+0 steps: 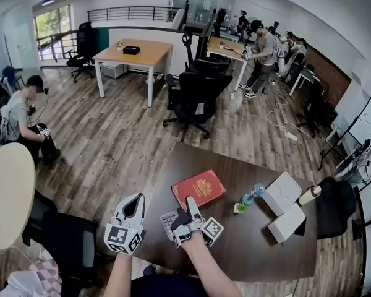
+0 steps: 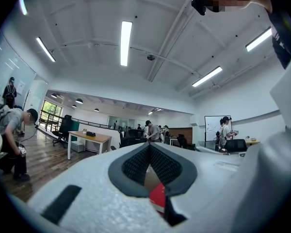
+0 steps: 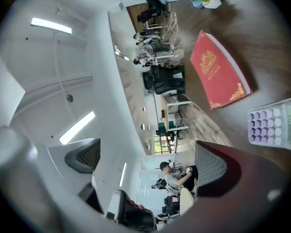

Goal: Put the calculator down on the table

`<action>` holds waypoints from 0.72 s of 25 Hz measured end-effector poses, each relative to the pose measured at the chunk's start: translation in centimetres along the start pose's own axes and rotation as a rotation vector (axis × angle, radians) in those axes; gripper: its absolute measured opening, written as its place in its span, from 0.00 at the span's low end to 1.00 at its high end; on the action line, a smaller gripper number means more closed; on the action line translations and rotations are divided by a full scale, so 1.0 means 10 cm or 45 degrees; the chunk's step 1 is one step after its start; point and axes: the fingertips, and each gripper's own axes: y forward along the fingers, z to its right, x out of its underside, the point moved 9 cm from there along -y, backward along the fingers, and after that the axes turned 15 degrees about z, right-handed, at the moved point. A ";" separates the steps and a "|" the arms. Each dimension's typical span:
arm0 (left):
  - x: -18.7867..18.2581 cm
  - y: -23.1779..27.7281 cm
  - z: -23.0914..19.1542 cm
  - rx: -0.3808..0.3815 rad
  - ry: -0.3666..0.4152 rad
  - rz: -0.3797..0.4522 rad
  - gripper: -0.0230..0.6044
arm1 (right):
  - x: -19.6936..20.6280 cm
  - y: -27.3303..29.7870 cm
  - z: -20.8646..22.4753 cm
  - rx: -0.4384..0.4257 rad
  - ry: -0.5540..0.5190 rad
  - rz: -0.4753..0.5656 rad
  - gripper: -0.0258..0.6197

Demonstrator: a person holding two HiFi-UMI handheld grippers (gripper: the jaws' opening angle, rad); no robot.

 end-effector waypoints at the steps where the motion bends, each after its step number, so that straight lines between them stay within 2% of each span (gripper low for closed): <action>1: 0.00 -0.01 0.00 -0.001 0.000 -0.003 0.03 | 0.01 0.02 -0.11 -0.050 -0.027 -0.009 0.98; 4: -0.01 -0.04 0.01 -0.004 0.003 -0.005 0.03 | 0.01 0.06 -0.40 -0.186 -0.097 -0.029 0.98; 7: -0.01 -0.04 0.02 -0.002 0.003 -0.007 0.03 | 0.01 0.07 -0.57 -0.266 -0.142 -0.035 0.97; 11: 0.00 -0.03 0.05 0.008 0.006 -0.009 0.03 | 0.01 0.05 -0.58 -0.267 -0.112 -0.032 0.97; 14: -0.01 -0.02 0.07 0.019 0.012 -0.009 0.03 | -0.02 0.02 -0.55 -0.248 -0.140 -0.026 0.97; 18: -0.01 -0.03 0.05 0.015 0.015 -0.007 0.03 | -0.02 0.03 -0.69 -0.299 -0.338 -0.059 0.97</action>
